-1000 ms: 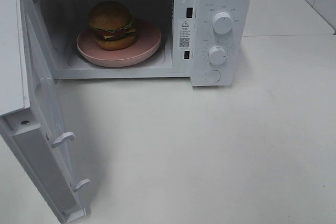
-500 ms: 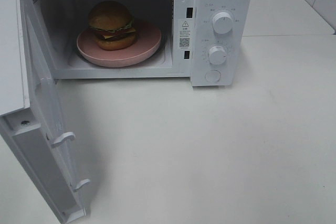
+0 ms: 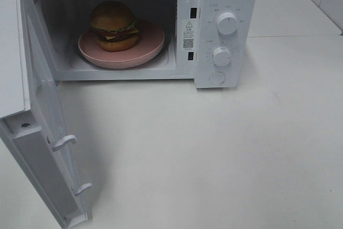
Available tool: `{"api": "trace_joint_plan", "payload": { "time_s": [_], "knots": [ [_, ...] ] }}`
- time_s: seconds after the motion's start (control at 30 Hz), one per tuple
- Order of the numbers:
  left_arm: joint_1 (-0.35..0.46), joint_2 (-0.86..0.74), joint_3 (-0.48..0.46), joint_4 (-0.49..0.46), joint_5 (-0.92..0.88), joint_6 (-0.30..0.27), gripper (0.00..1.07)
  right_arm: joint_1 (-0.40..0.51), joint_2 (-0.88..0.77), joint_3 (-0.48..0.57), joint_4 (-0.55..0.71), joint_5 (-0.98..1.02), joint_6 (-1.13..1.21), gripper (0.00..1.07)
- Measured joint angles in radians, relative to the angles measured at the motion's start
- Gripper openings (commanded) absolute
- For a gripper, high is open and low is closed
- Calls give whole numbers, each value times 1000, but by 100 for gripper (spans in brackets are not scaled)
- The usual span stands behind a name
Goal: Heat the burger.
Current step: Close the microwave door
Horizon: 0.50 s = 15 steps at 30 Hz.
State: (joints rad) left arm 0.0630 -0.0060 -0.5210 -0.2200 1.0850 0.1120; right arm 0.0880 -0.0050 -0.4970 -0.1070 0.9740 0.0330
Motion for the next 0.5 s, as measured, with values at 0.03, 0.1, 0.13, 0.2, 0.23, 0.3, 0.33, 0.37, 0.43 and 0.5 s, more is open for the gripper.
{"api": "trace_joint_plan", "payload": {
  "time_s": [0.03,0.1,0.13,0.2,0.23,0.3,0.33,0.37,0.43,0.5],
  "knots": [
    [0,0,0,0,0,0,98,0,0,0,0,0,0,74],
    [0,0,0,0,0,0,98,0,0,0,0,0,0,74],
    [0,0,0,0,0,0,98,0,0,0,0,0,0,74],
    [0,0,0,0,0,0,98,0,0,0,0,0,0,74],
    [0,0,0,0,0,0,98,0,0,0,0,0,0,74],
    [0,0,0,0,0,0,98,0,0,0,0,0,0,74],
    [0,0,0,0,0,0,98,0,0,0,1,0,0,74],
    [0,0,0,0,0,0,98,0,0,0,1,0,0,74],
    [0,0,0,0,0,0,98,0,0,0,1,0,0,74],
    [0,0,0,0,0,0,98,0,0,0,1,0,0,74]
  ]
}}
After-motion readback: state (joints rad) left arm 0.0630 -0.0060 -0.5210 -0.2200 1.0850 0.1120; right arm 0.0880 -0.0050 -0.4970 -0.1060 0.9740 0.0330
